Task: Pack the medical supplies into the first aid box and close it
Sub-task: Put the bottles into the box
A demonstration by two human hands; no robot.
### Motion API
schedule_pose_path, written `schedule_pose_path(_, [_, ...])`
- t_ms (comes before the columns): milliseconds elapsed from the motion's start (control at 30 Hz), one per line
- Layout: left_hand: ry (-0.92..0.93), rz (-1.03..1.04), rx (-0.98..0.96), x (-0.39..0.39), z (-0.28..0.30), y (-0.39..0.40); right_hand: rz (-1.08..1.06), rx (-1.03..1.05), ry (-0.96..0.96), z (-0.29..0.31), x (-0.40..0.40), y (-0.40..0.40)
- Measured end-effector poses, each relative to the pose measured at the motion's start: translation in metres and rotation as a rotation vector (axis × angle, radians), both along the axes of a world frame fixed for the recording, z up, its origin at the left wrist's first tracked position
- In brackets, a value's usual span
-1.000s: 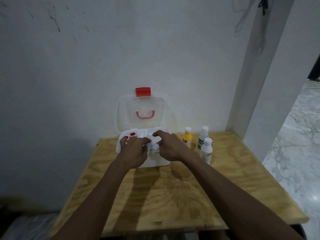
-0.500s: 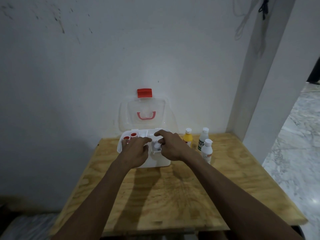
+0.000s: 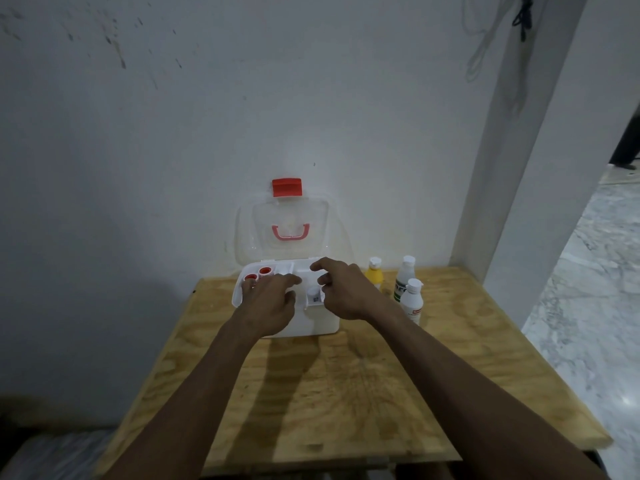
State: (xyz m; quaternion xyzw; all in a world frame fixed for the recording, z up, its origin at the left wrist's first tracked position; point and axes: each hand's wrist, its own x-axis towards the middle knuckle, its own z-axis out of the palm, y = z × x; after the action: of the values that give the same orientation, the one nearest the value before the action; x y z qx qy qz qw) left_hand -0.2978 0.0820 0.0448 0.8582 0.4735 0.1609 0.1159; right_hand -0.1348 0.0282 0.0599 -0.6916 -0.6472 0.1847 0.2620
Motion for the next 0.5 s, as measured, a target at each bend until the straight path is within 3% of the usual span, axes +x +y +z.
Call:
schedule_pose_path(200, [-0.016, -0.01, 0.034, 0.004, 0.005, -0.002, -0.015, 0.024, -0.021, 0.004, 0.008, -0.003])
schedule_pose_path(500, [-0.343, -0.118, 0.124, 0.057, 0.021, -0.026, -0.308, 0.337, 0.0, 0.025, 0.061, -0.041])
